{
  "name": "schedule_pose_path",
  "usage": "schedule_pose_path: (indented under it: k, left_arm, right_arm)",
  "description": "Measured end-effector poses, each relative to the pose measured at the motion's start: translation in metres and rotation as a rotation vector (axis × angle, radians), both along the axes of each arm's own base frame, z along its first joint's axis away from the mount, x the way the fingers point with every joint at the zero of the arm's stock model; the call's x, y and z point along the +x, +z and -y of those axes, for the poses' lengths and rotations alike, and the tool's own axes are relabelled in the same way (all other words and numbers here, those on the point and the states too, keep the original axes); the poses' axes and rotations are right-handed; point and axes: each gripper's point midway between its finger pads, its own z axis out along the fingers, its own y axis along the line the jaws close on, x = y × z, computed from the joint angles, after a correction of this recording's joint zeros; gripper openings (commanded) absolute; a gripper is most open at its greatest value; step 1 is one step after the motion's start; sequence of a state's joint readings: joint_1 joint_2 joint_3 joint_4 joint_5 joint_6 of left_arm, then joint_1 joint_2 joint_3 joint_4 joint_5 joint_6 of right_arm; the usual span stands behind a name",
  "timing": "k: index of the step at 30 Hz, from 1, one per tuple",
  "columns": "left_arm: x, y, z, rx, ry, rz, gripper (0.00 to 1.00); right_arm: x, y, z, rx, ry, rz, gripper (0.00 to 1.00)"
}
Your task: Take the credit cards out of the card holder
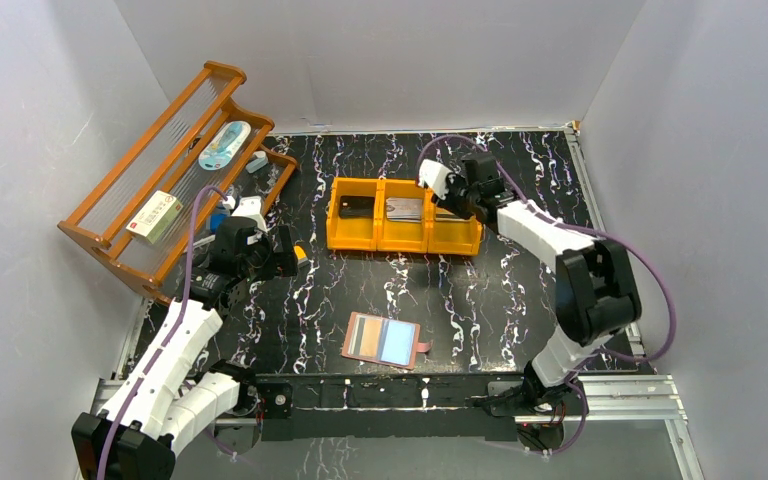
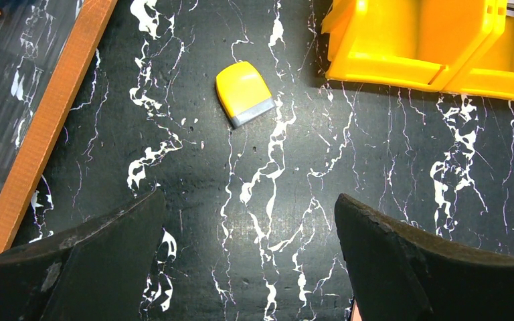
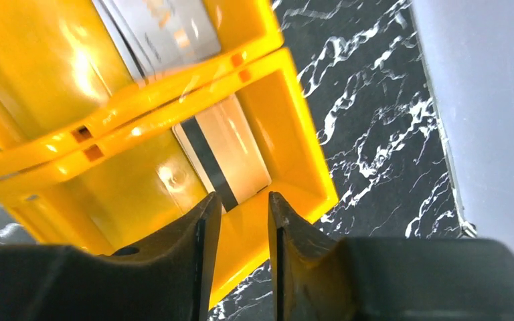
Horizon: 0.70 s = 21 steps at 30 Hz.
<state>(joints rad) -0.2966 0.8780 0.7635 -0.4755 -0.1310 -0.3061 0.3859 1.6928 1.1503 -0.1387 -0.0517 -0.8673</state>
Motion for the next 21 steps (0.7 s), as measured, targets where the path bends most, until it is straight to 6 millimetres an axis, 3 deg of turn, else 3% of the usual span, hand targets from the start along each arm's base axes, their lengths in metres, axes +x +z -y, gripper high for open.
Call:
schedule_pose_path:
  k: [4,5,9,11,15,19,21]
  left_arm:
    - [0.0,0.0,0.0,0.0,0.0,0.0,0.98]
    - [0.0,0.0,0.0,0.0,0.0,0.0,0.98]
    - [0.0,0.0,0.0,0.001,0.0,-0.001,0.98]
    - [0.0,0.0,0.0,0.001,0.0,-0.001,0.98]
    - [0.0,-0.001,0.0,0.002,0.001,-0.004,0.98]
    - [0.0,-0.002,0.0,0.003,0.001,-0.008,0.98]
    - [0.0,-0.002,-0.001,0.006,0.004,-0.009,0.98]
  right_arm:
    - [-0.011,0.044,-0.014,0.212,-0.063,0.031,0.54]
    - [-0.016,0.065,-0.02,0.325,-0.111,0.028,0.56]
    - [-0.033,0.107,-0.038,0.616,-0.213,-0.044,0.55]
    - [-0.047,0.119,-0.05,0.763,-0.259,-0.149,0.54]
    - [-0.075,0.111,-0.07,0.932,-0.376,-0.425,0.56]
    - [-0.114,0.068,-0.084,0.95,-0.598,-0.645,0.61]
    - [-0.15,0.039,-0.097,0.882,-0.697,-0.707,0.61]
